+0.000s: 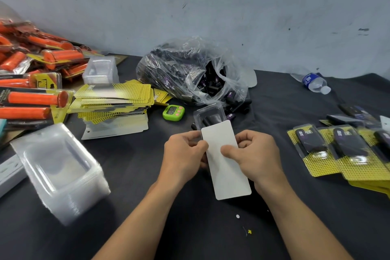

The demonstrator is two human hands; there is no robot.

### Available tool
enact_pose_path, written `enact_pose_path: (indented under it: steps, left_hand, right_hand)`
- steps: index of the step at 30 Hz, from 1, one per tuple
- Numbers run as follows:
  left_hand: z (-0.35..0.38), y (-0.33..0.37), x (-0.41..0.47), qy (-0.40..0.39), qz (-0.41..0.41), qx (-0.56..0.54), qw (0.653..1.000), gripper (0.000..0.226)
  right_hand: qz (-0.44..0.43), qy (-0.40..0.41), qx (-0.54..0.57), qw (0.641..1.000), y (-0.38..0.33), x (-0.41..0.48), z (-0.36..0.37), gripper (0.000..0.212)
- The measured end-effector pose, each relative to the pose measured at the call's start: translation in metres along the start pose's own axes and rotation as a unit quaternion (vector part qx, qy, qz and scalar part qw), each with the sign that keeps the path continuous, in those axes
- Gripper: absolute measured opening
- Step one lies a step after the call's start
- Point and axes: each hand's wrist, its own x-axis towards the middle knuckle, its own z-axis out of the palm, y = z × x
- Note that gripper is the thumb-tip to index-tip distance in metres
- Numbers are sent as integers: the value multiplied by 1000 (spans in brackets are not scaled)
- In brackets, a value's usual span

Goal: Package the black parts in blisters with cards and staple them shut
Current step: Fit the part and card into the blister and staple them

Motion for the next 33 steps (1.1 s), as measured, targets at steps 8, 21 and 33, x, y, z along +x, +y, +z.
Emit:
enact_pose_path:
  steps: [8, 21, 33]
  left_hand:
    - [3, 9, -14, 15, 56, 76, 995, 58]
    - [6, 6, -9, -18, 27, -7, 999, 39]
    - [4, 4, -4, -17, -10, -94, 995, 20]
  right_hand:
    - [-15, -20, -47, 999, -1, 2, -4, 29]
    - [-5, -48, -43, 998, -3, 5, -14, 43]
    - [32, -134, 167, 976, -7, 6, -16, 23]
